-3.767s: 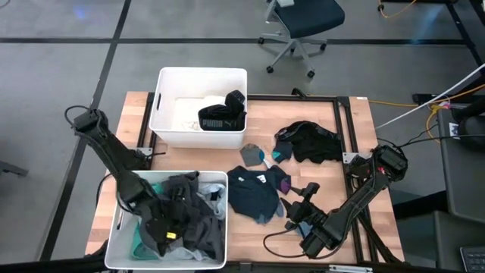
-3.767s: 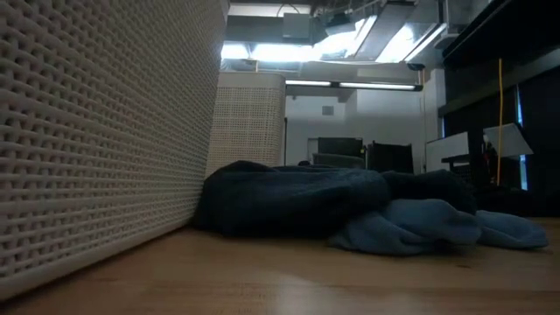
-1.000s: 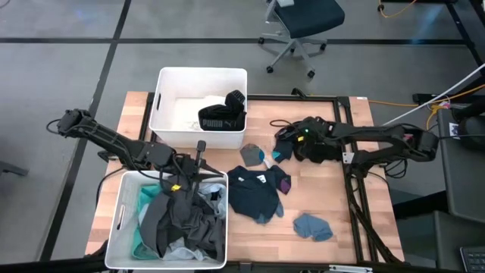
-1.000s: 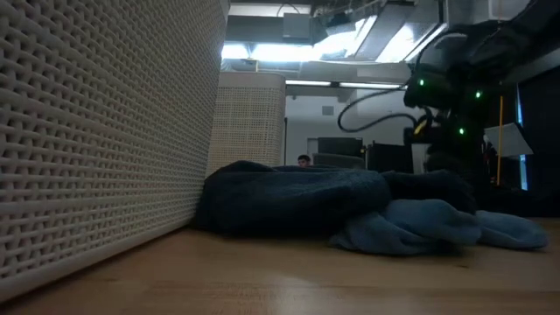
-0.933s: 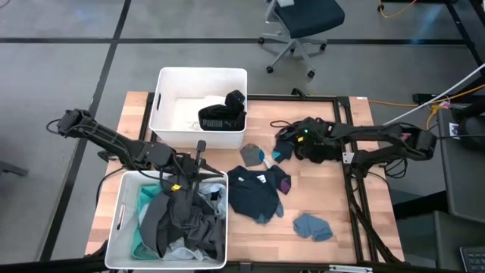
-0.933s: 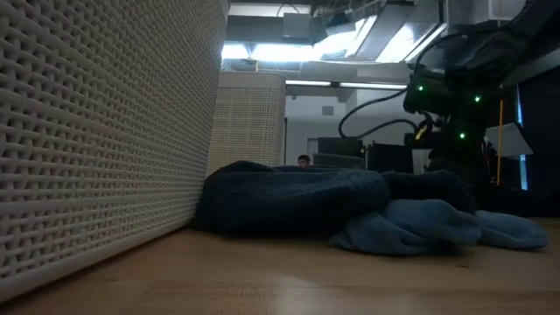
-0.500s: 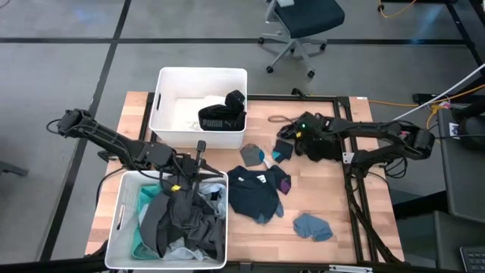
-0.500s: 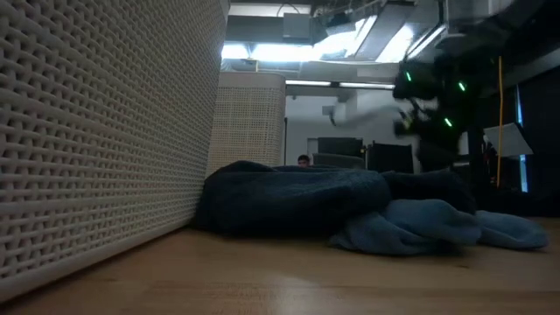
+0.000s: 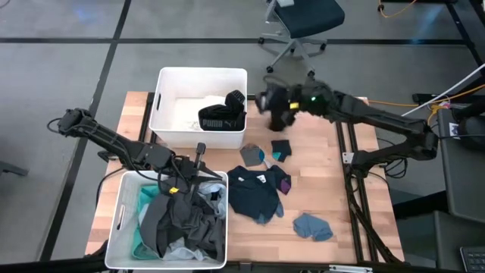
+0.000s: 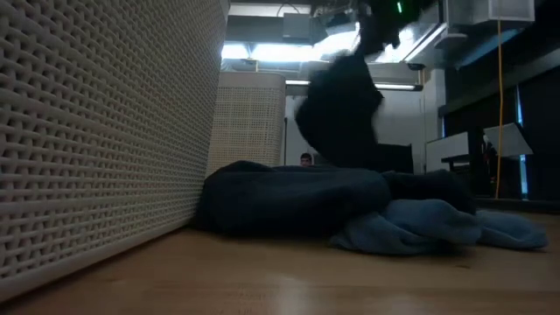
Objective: Sort clothes
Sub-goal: Put the black boxer into the top laundry organizer
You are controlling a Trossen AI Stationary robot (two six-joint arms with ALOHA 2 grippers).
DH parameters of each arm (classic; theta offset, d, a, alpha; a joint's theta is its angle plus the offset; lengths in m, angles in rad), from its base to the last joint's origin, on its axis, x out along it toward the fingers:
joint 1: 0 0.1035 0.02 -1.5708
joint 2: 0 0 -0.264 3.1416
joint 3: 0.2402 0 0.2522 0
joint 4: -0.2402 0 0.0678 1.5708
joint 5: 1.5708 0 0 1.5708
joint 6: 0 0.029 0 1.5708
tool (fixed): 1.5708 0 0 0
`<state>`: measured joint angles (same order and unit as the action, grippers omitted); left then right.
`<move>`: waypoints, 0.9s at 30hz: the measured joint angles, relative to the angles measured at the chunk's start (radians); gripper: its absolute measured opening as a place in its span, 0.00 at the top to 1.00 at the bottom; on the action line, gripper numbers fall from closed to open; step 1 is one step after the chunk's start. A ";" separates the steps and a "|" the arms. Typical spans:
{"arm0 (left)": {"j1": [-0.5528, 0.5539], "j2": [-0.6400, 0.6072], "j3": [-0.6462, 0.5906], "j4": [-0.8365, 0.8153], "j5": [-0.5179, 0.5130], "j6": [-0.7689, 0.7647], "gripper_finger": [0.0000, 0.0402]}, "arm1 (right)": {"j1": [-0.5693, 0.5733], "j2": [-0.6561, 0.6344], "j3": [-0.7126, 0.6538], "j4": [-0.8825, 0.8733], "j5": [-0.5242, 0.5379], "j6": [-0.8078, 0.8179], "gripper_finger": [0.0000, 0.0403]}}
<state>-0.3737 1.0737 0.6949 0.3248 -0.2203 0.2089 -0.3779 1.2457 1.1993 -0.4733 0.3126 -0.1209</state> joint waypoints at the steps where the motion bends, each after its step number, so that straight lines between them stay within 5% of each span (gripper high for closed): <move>1: 0.000 0.000 0.000 0.000 0.000 0.000 0.99 | 0.012 0.000 0.033 0.034 -0.001 -0.003 0.98; 14: 0.000 0.000 0.000 0.001 0.000 0.005 0.99 | 0.047 0.115 0.252 0.618 -0.254 0.014 0.99; 27: 0.000 0.000 0.000 -0.003 0.000 0.007 0.99 | 0.044 0.467 0.474 0.810 -0.316 0.011 0.97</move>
<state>-0.3733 1.0737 0.6952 0.3218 -0.2203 0.2161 -0.3340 1.7127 1.6736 0.3371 -0.0038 -0.1096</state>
